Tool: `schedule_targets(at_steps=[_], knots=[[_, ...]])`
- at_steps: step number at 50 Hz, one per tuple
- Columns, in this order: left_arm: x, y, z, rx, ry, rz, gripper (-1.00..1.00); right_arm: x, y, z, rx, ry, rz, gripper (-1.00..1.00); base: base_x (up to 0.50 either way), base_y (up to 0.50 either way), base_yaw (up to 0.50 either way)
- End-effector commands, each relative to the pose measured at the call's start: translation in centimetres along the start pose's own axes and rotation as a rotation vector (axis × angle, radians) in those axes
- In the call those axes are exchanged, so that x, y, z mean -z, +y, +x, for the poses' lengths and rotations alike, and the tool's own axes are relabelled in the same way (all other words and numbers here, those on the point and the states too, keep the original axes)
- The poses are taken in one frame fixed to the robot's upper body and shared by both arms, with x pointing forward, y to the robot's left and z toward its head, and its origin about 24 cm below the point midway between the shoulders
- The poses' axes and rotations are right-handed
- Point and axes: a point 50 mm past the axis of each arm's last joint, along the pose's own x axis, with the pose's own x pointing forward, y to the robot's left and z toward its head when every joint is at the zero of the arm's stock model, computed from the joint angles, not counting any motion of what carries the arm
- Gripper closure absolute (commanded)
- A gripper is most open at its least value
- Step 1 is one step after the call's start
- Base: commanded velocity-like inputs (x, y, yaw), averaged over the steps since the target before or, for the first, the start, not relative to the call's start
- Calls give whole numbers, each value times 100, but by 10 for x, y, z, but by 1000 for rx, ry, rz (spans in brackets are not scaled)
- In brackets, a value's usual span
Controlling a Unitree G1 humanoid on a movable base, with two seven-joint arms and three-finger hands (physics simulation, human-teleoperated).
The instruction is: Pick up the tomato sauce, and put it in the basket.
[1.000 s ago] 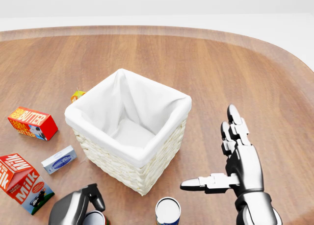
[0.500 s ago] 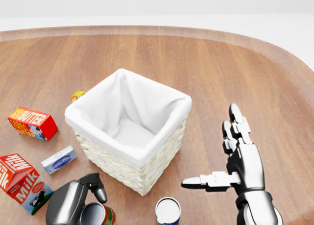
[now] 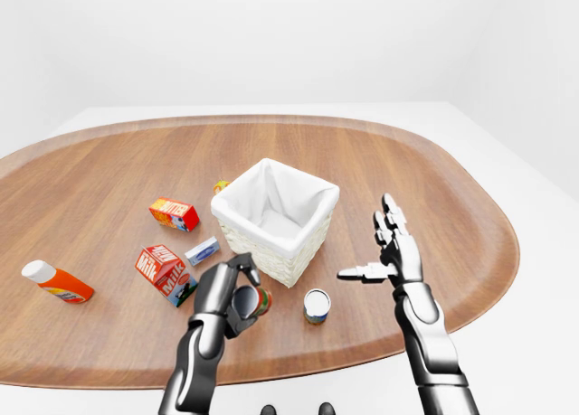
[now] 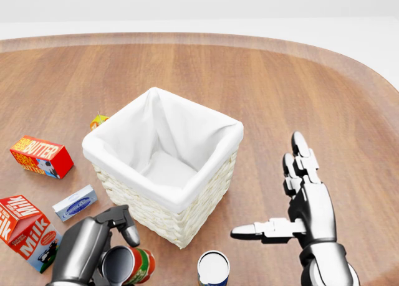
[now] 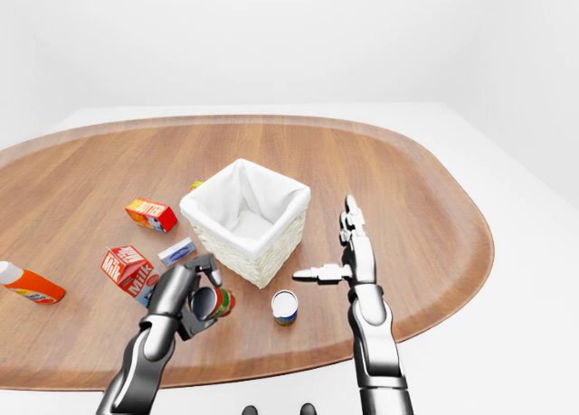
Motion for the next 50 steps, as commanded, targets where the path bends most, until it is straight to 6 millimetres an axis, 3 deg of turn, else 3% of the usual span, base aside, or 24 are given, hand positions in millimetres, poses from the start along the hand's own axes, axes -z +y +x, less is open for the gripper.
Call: schedule_targets(at_steps=[1,26,50], knots=[[-20,16,-6,-16,-79,-53,100,1,0,1,0,1,-1,-100,0,0,0],[-47,38,-17,-19,-186,-101,100,2,-1,1,3,3,-2,-100,0,0,0],[-69,70,-14,-65,-217,-134,100,2,-1,3,4,2,-3,-100,0,0,0]])
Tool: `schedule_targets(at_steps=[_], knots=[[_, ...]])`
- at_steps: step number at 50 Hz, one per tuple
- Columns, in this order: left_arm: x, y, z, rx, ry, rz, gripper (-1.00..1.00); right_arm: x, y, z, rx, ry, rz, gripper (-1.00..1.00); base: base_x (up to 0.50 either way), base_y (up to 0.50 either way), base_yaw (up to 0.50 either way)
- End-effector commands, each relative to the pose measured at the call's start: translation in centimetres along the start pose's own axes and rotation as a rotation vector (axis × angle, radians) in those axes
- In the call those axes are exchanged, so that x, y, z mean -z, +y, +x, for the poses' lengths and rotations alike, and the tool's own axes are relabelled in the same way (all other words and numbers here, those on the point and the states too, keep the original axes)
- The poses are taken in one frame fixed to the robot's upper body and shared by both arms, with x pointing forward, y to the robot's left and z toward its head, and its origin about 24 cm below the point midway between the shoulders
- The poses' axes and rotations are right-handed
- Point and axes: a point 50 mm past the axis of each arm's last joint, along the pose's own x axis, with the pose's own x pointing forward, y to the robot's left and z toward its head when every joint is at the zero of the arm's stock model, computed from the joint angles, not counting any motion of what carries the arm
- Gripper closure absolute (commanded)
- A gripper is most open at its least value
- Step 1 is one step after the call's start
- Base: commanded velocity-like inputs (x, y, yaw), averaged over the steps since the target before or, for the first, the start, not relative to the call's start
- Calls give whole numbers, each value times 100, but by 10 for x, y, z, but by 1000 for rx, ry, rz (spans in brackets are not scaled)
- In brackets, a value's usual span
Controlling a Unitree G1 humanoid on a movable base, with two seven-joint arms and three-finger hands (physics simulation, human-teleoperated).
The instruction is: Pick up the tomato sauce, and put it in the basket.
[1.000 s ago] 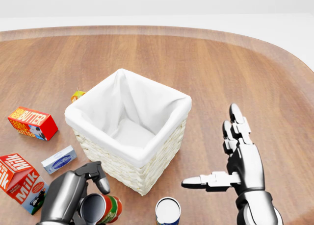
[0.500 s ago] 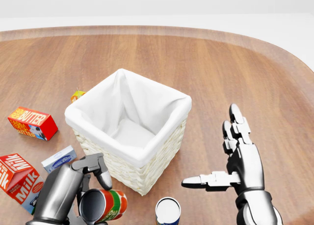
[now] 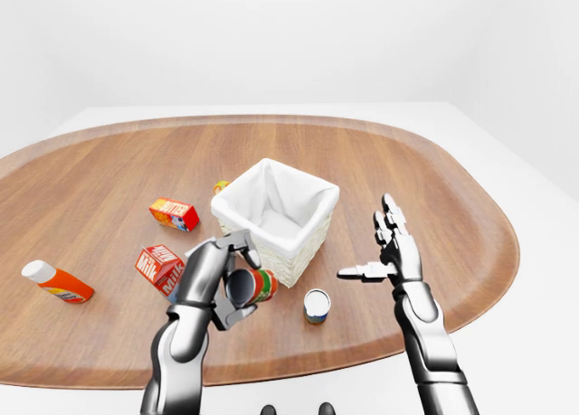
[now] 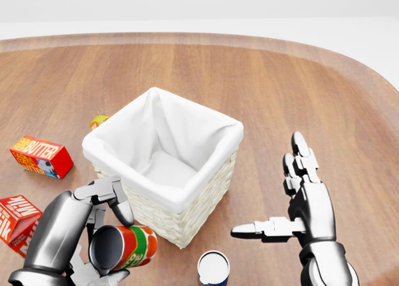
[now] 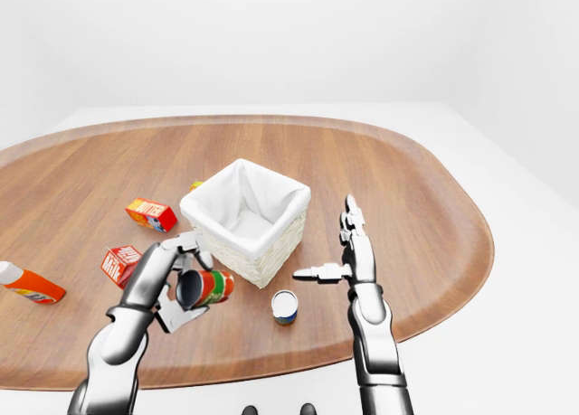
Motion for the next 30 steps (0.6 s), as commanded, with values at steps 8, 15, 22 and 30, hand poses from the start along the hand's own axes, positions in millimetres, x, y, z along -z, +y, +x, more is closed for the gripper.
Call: schedule_targets(at_steps=[8,15,22,30], knots=[[-33,22,12,-57,-129,-5,100,0,0,0,2,2,1,-100,0,0,0],[-51,31,15,-71,-213,23,100,1,-1,1,2,4,3,-100,0,0,0],[-72,44,25,-95,-307,71,100,1,-1,1,2,4,4,-100,0,0,0],[-88,55,43,-115,-376,107,100,1,-1,1,3,3,3,-100,0,0,0]])
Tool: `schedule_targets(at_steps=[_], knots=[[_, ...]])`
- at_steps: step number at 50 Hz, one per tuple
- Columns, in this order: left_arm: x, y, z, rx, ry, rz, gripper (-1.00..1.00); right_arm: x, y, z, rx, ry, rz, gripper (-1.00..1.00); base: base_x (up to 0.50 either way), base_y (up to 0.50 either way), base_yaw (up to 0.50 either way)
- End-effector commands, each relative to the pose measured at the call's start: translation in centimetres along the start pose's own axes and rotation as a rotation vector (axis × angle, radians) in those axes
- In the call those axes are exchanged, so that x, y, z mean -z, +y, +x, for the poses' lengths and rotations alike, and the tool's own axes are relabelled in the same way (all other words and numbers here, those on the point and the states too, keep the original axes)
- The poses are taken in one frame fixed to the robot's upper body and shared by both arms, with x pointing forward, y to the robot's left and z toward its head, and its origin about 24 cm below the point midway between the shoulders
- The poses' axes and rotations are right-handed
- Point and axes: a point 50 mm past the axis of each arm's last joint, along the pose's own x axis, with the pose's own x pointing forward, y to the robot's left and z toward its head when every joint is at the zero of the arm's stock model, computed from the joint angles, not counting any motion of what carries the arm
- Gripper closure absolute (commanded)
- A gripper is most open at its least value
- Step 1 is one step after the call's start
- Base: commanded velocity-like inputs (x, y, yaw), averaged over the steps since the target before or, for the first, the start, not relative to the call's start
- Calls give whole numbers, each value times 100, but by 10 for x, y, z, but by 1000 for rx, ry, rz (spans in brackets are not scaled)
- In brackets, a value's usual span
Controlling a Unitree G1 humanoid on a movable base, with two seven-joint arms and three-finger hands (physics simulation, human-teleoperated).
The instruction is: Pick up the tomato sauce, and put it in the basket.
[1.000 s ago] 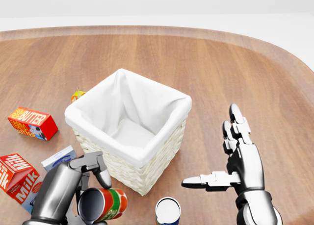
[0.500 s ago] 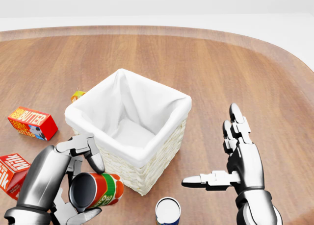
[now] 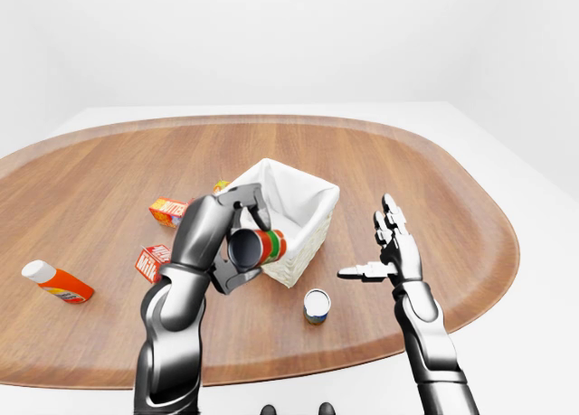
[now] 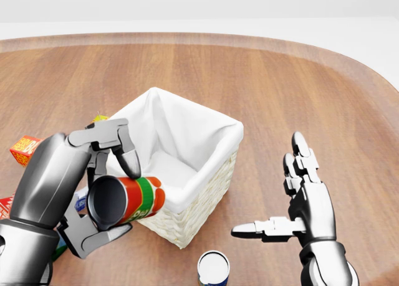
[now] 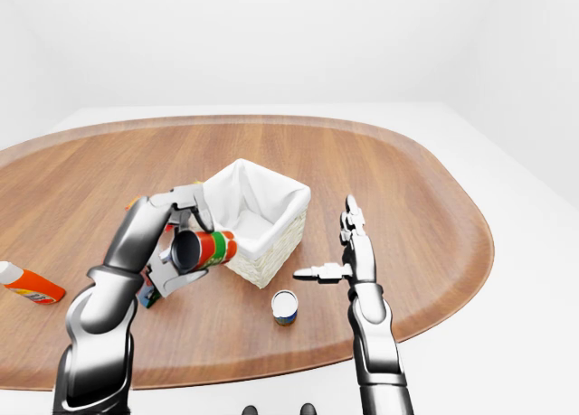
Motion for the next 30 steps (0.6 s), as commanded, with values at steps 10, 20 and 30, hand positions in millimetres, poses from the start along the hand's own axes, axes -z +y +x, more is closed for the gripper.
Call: schedule_targets(at_steps=[10,20,30], knots=[[-4,13,55,-39,-72,31,100,0,-2,1,5,-1,2,-100,0,0,0],[17,5,80,-35,9,7,100,-1,-2,2,5,-3,2,-100,0,0,0],[38,-3,103,-24,104,4,100,-2,-2,1,6,-3,3,-100,0,0,0]])
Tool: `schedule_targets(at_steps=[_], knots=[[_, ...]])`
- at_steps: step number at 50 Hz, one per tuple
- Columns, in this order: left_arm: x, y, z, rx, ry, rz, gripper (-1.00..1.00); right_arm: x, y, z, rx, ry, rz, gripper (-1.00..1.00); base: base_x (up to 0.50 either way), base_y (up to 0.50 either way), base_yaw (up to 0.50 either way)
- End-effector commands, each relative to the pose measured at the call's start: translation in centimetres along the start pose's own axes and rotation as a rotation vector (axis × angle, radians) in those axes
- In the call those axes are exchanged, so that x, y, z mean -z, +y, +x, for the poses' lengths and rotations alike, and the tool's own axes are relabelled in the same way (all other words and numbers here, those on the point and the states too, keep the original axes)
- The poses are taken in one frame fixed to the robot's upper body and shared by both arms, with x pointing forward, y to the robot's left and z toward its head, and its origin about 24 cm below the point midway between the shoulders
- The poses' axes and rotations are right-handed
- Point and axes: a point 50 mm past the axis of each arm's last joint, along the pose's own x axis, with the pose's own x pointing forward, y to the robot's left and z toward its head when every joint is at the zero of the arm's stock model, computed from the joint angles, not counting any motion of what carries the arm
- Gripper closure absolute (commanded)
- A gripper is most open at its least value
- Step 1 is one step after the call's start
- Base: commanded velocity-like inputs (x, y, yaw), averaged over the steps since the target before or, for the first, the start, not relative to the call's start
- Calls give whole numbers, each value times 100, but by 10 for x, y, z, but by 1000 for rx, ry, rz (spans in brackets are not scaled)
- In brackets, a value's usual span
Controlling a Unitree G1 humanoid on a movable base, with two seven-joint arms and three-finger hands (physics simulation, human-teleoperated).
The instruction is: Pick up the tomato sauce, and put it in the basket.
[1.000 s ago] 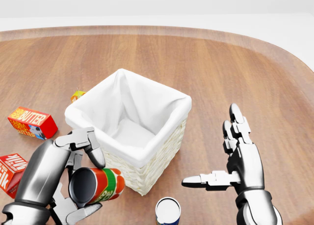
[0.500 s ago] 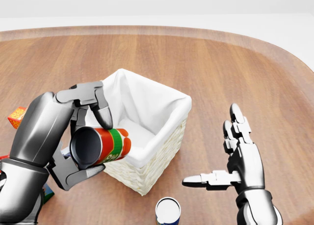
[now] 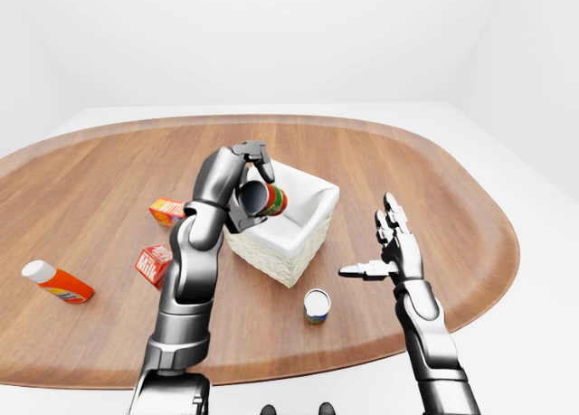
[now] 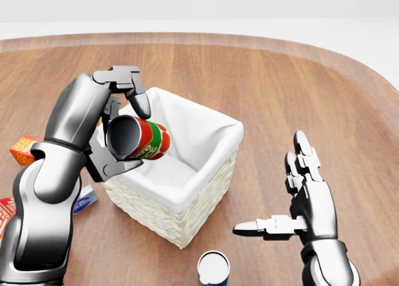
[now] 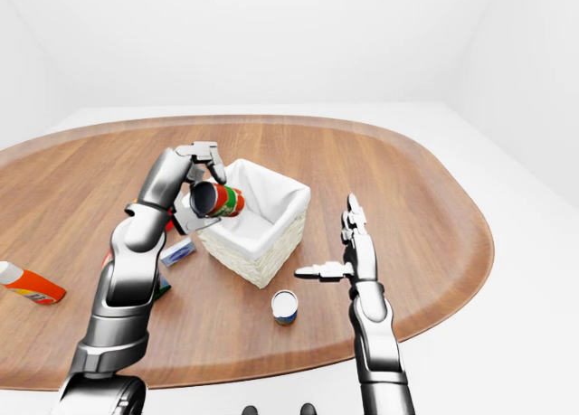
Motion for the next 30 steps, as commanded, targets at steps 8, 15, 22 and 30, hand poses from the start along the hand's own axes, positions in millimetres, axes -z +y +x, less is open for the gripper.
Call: schedule_targets(at_steps=[8,15,22,30], knots=[[37,-13,39,-4,175,-18,100,-2,-1,0,1,-2,2,-100,0,0,0],[52,-17,51,2,257,-4,100,-3,-1,0,2,-2,4,-100,0,0,0],[58,-21,58,5,280,5,100,-2,0,0,1,-2,4,-100,0,0,0],[59,-25,66,15,276,6,100,-1,-1,0,1,-2,5,-100,0,0,0]])
